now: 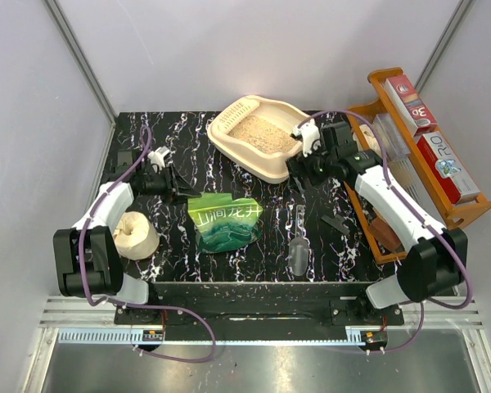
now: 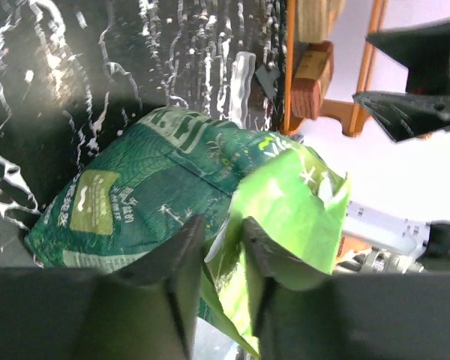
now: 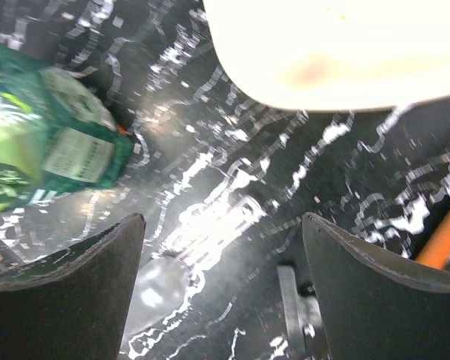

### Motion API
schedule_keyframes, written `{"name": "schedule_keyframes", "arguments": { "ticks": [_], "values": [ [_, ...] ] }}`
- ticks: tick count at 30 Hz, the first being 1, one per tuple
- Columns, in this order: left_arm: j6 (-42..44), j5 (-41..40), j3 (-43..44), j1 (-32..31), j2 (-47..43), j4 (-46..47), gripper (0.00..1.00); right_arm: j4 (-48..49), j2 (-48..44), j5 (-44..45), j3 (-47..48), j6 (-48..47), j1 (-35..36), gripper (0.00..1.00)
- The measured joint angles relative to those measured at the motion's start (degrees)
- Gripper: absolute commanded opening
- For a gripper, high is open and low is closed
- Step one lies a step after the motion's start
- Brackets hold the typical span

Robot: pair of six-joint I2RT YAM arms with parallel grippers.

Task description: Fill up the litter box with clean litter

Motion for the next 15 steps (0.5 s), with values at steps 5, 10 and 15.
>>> {"name": "schedule_keyframes", "arguments": {
  "ticks": [5, 10, 15],
  "values": [
    [-2.2, 4.9, 0.9, -0.1, -0.1, 5.4, 0.00, -0.1, 6.0, -12.3, 9.1, 0.2, 0.0, 0.91],
    [-2.1, 5.8, 2.8, -0.1, -3.7, 9.2, 0.00, 2.0, 13.2, -26.0, 19.6, 3.3, 0.1, 0.94],
    [-2.6, 4.8, 2.8, -0.2, -13.4, 17.0, 0.00, 3.8, 17.6, -35.5, 24.3, 4.8, 2.6, 0.97]
  ]
}}
